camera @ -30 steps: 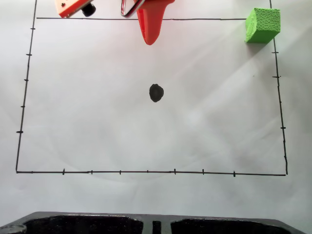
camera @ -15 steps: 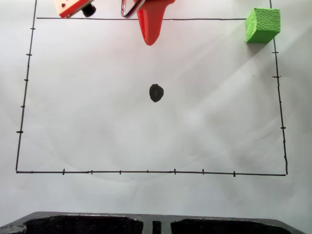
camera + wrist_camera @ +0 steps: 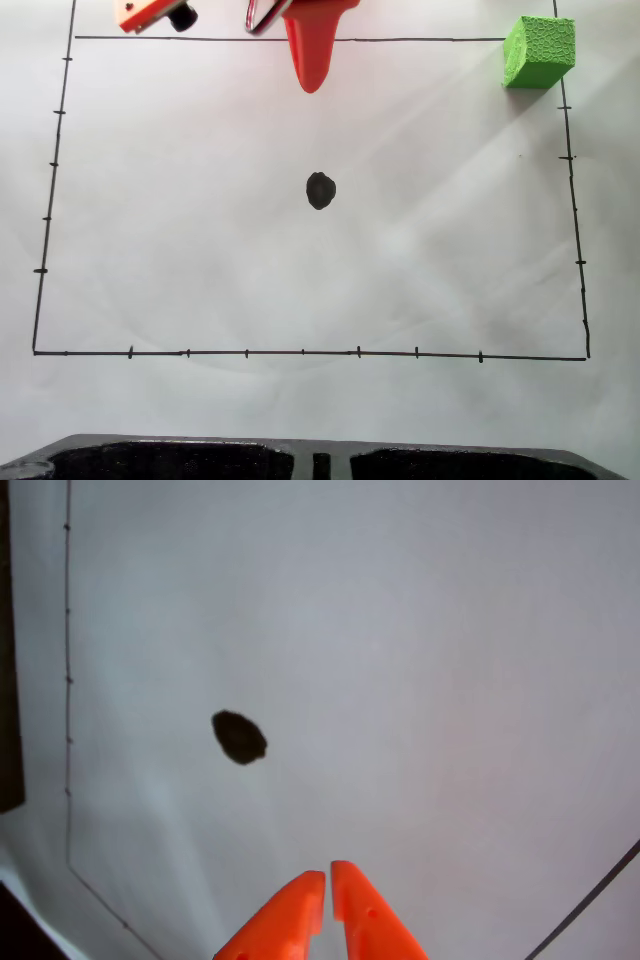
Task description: Grasp the colored block, Place it on the black dot, and then return the arm to the default position.
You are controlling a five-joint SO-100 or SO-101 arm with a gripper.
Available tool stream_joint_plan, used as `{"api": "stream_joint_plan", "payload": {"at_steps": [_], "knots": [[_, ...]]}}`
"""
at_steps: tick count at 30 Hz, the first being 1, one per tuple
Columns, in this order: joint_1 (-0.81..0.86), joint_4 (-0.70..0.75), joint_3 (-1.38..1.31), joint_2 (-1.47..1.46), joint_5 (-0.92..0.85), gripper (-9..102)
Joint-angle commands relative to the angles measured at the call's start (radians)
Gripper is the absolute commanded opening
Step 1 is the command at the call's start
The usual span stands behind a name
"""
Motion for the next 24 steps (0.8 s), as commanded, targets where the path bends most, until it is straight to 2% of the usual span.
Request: {"api": "stream_joint_plan", "payload": {"at_steps": [1,13,24], "knots": [[-0.003,-0.028,-0.023,-0.052,0.015,0],[-0.025,-0.094,-0.153,-0.33,0.216,0],[-0.143,0.094,-0.664,-0.795,0.584,0]]}}
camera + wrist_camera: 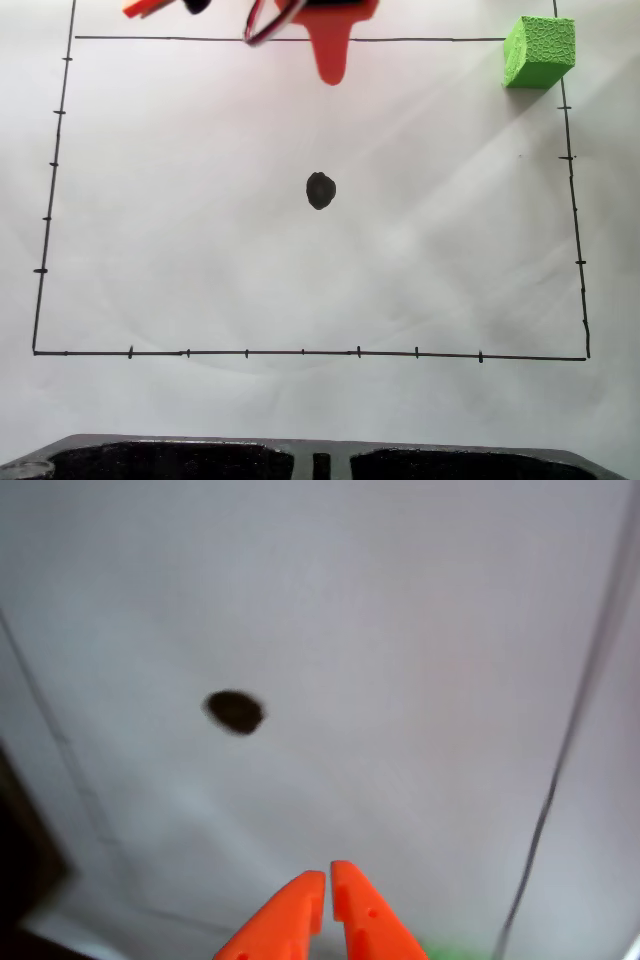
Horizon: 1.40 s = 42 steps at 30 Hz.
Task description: Grasp the colored block, Place it on the black dot, and then return the arm to the default position.
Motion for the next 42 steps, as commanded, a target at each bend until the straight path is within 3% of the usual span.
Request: {"api": "stream_joint_plan", "payload": {"at_steps": [1,17,33,37,42], "knots": [[-0.058,0.044,-0.173,-0.129,0.092,0],[-0.436,0.247,-0.495,-0.43,0.474,0],[-0.672,0.236,-0.557,-0.555,0.673,0],[-0.729,0.225,-0.558,-0.58,0.704,2],[-0.765,0.219,-0.558,-0.601,0.741,14]]}}
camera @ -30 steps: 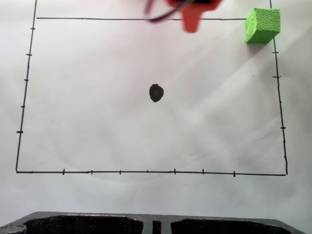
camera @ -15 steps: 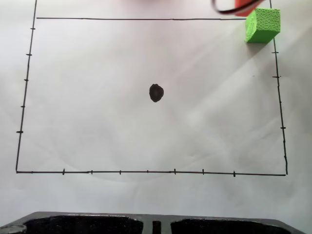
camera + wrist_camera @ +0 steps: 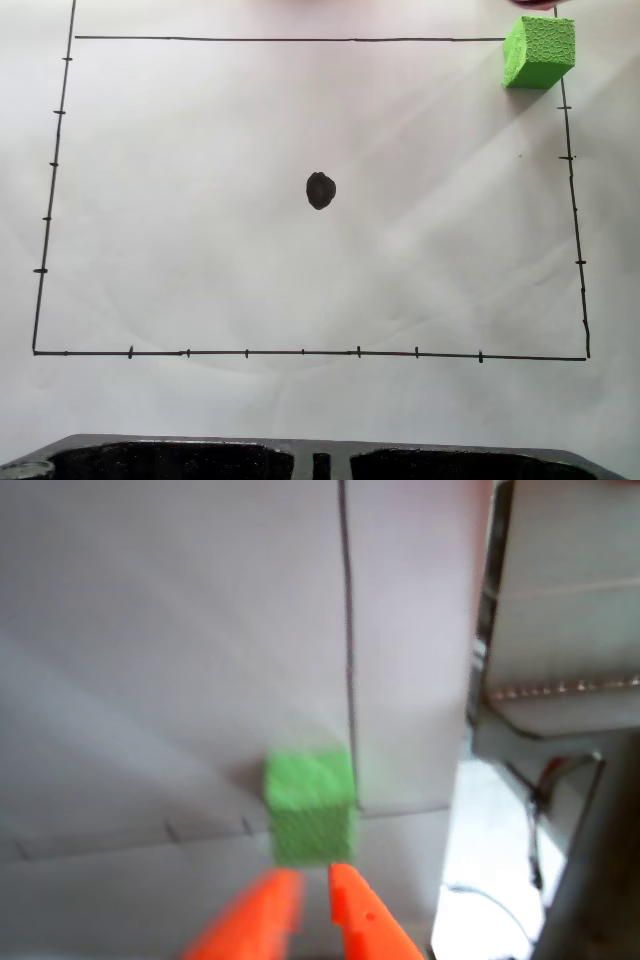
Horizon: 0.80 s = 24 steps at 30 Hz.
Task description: Grasp the colored block, Place it on the black dot, and then return the arm to the default position.
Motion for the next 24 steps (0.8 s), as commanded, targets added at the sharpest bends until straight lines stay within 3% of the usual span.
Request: {"api": "stream_joint_plan", "payload": {"at_steps": [1,10,24], "knots": [[-0.018,0.003,-0.04,-0.008,0.02,16],[-0.087,-0.035,-0.018,-0.044,0.067,36],[-0.123,-0.066,-0.017,-0.152,0.086,39]]}}
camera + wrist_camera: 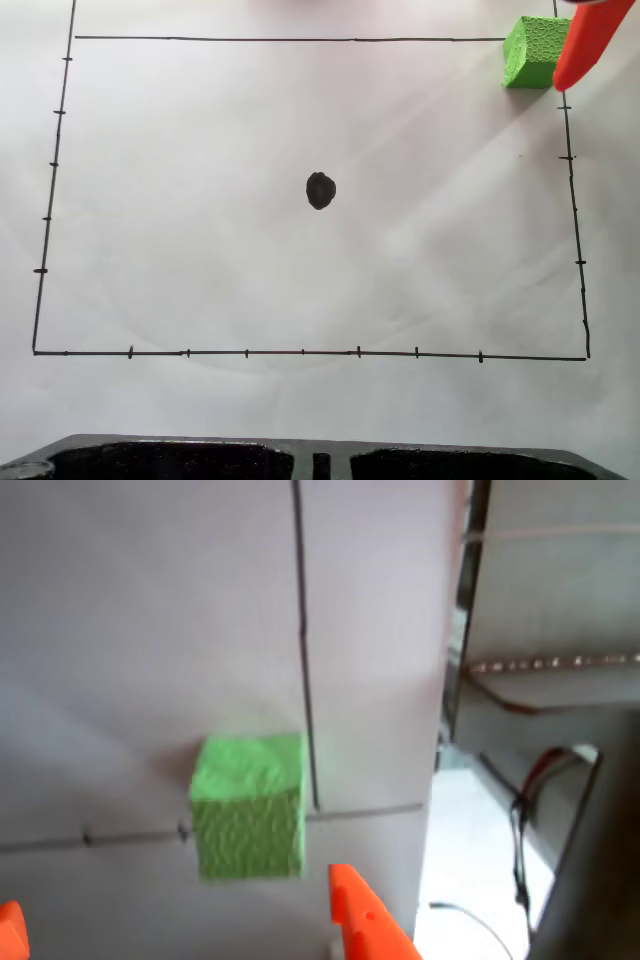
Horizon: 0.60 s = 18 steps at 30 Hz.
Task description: Grasp the colored block, Place it on the black dot, and then return the arm to the default position.
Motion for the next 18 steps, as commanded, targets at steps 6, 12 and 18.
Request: {"api": "stream_joint_plan", "payload": {"at_steps": [6,12,18], "knots": [[-0.011,-0.032,-0.015,-0.066,-0.005,39],[-0.029,-0.057,-0.021,-0.126,-0.012,37],[-0.044,-0.083,-0.035,-0.19,-0.017,36]]}}
